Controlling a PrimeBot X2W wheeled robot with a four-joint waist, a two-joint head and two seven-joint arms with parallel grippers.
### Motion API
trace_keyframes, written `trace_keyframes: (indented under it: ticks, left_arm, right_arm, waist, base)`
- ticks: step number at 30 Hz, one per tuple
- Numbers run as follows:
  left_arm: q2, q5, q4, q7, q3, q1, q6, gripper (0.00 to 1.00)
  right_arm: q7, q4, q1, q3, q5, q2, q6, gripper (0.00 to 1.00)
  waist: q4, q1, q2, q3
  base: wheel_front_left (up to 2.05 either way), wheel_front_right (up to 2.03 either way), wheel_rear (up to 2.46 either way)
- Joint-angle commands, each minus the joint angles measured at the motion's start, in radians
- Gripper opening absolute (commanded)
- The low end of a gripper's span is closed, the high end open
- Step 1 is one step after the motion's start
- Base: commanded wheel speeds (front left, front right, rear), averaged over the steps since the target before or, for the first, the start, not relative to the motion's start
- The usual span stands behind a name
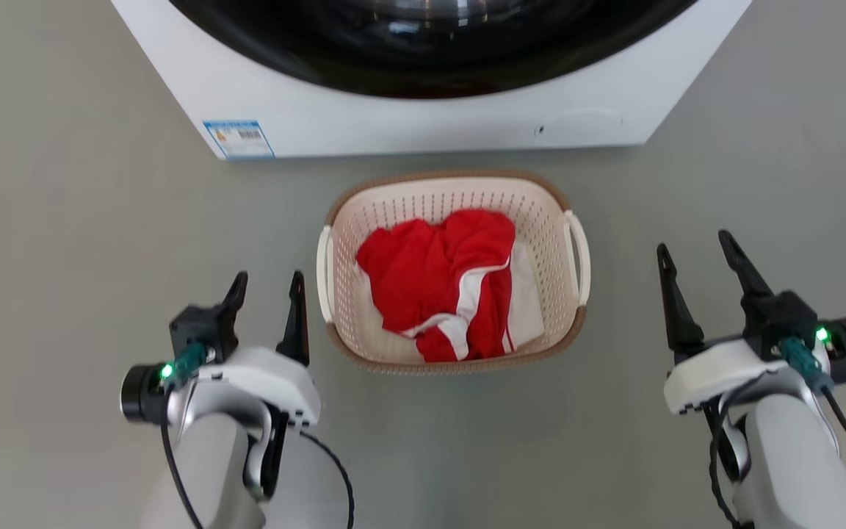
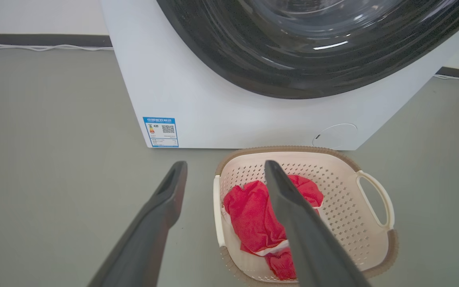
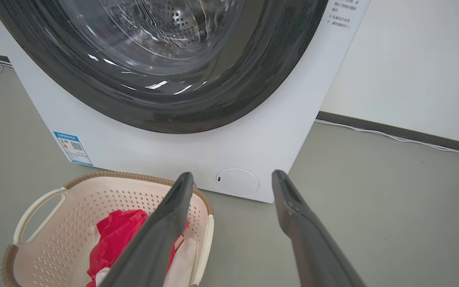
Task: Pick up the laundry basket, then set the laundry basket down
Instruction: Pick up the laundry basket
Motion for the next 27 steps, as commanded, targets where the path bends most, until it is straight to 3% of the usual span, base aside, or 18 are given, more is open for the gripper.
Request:
trace_keyframes:
  ticks: [1, 10, 27]
  left_arm:
    - [0.013, -0.019, 0.01, -0.006, 0.02, -0.052, 0.008, 1.0]
    - [0.013, -0.057, 0.187, -0.006, -0.033, -0.256, 0.017, 1.0]
    - [0.013, -0.123, 0.342, -0.006, -0.112, -0.45, 0.037, 1.0]
  right_arm:
    - [-0.011, 0.008, -0.038, 0.023, -0.013, -0.003, 0.006, 1.0]
    - [-0.011, 0.161, -0.204, -0.002, -0.012, -0.003, 0.006, 1.0]
    - [-0.011, 0.213, -0.327, 0.012, -0.009, -0.003, 0.006, 1.0]
  waist:
    - [0.002, 0.0, 0.0, 0.05]
    - [0.002, 0.0, 0.0, 0.197]
    - [0.0, 0.0, 0.0, 0.364]
  base:
    - [0.0, 0.0, 0.0]
    - [0.0, 0.0, 0.0]
    - [0.0, 0.0, 0.0]
